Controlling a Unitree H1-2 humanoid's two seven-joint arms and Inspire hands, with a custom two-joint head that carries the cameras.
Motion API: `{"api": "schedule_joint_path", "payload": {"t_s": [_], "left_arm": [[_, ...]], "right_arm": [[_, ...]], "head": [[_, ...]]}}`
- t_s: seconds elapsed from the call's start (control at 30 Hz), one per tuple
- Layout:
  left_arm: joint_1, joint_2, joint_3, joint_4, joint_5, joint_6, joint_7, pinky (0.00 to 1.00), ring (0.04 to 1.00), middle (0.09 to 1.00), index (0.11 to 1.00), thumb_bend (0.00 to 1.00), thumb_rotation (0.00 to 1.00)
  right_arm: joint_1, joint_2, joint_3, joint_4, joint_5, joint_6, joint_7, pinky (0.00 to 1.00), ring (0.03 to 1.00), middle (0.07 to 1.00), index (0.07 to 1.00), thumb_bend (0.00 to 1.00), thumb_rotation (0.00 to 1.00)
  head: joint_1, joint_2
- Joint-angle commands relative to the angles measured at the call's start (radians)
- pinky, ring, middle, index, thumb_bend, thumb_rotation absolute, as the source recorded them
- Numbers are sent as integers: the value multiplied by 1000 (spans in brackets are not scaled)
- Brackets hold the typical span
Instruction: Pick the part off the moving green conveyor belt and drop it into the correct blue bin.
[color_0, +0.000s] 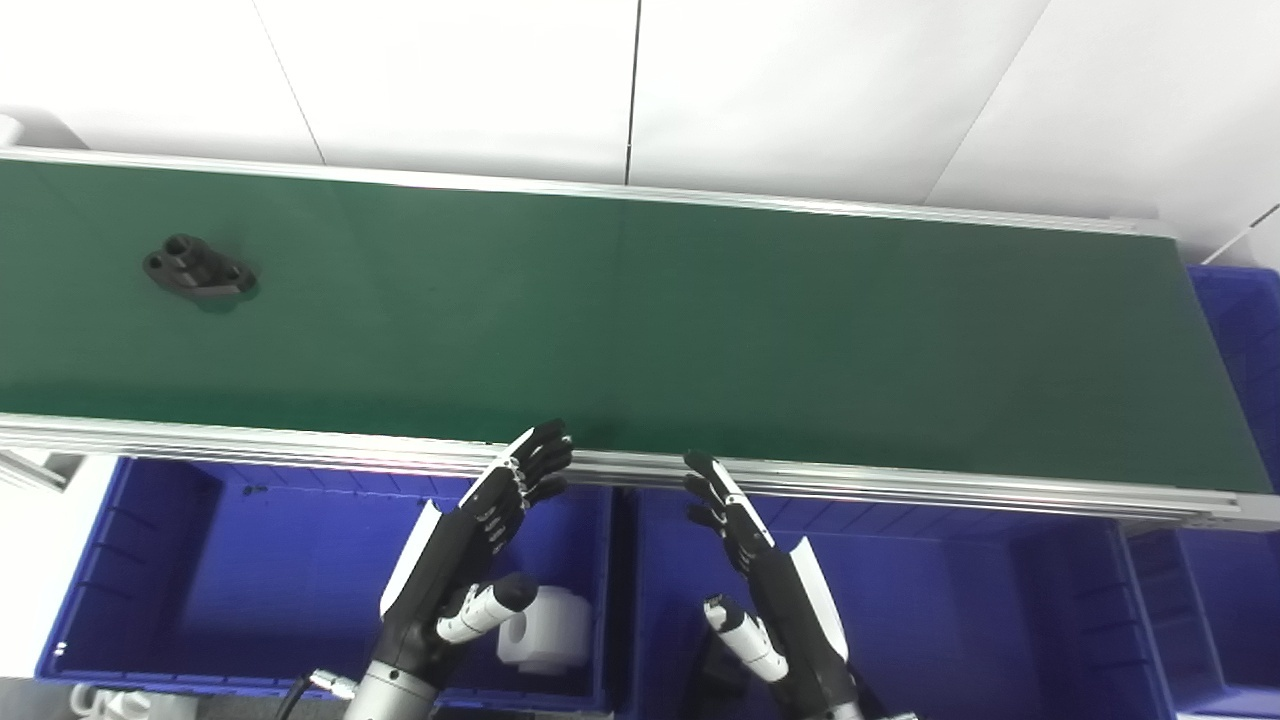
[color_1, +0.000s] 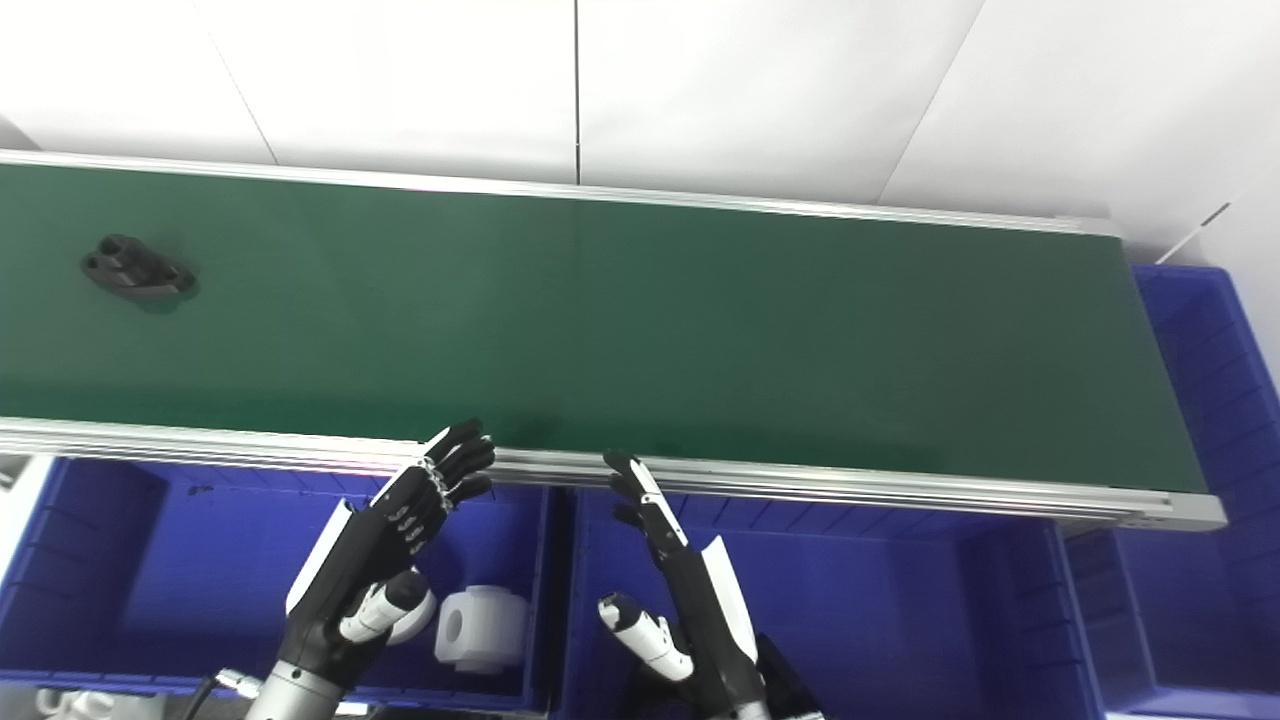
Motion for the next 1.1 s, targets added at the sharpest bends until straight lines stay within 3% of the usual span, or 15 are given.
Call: {"api": "schedule_joint_path", "payload": {"t_s": [0.0,0.3,0.6,0.63,0.67,0.7,0.87,1.07], "left_arm": [[0,-3,-1,-15,-3,-39,-1,860,903,898,905,877,780],[2,-2,0,-20,0,-33,0,854,896,892,900,877,773],[-1,-5,-1,7,-6,-50,-2,865,899,888,894,899,762],[0,-6,-3,17,-4,-58,-3,868,900,888,893,907,760],[0,-6,-4,24,-2,-64,-3,869,901,889,893,908,760],[0,-6,-5,40,3,-81,-3,868,901,889,893,907,760],[-25,-11,-10,149,-1,-184,-9,831,873,863,867,873,725],[-46,-52,-23,205,59,-200,22,779,847,849,834,896,707]], "right_arm": [[4,3,7,-14,6,-59,3,895,953,974,944,885,962],[1,5,7,-2,-5,-78,-2,904,954,973,952,866,961],[1,1,4,21,-4,-93,-3,913,960,976,954,869,959],[2,-2,3,30,-2,-101,-4,914,960,977,955,872,959],[3,-3,3,36,-1,-105,-4,916,961,979,957,873,957],[5,-5,1,48,3,-115,-4,917,961,979,957,873,957],[-8,-20,1,117,6,-149,-29,885,942,972,956,887,940],[-41,-63,4,155,40,-150,-56,857,938,964,942,897,925]], "head": [[1,0],[-2,-5],[15,-38],[31,-76],[31,-76],[48,-117],[88,-194],[182,-220]]}}
